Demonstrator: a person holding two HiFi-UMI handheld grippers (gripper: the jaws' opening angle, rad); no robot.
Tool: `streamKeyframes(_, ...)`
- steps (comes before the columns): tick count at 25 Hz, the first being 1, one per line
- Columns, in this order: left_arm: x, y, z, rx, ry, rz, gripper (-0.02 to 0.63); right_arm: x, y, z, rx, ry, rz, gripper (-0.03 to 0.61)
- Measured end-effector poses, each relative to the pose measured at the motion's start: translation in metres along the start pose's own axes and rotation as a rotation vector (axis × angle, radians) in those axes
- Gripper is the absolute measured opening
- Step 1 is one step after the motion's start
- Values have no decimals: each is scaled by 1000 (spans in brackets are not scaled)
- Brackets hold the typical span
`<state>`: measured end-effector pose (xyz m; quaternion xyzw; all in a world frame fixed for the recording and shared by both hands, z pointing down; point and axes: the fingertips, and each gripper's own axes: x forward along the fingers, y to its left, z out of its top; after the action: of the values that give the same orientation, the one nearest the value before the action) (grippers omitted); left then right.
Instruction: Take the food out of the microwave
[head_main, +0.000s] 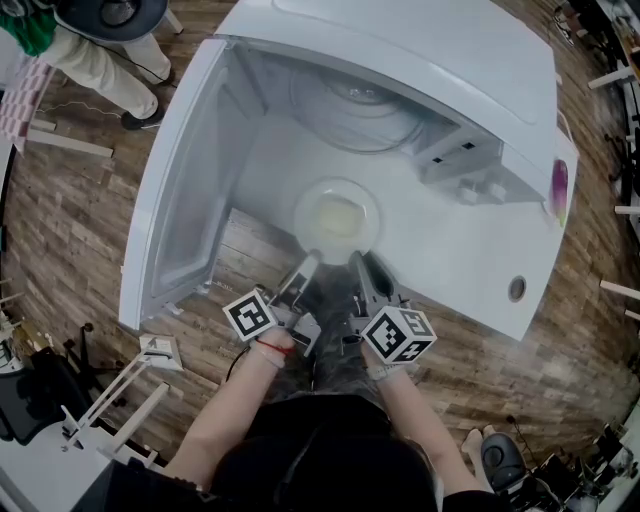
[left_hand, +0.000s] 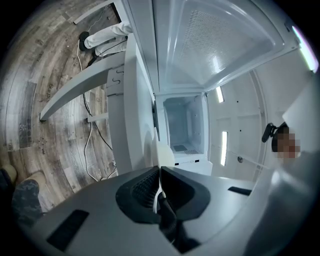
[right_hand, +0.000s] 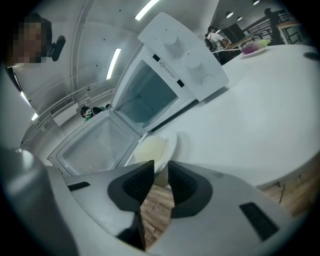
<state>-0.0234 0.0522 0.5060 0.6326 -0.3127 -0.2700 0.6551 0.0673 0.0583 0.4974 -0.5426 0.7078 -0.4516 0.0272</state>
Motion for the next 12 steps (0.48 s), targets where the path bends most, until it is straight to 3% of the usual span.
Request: streamKeyframes(12,-2,6,-1,-3,1,2,20,0,-1,-4,-13,2,-2,99)
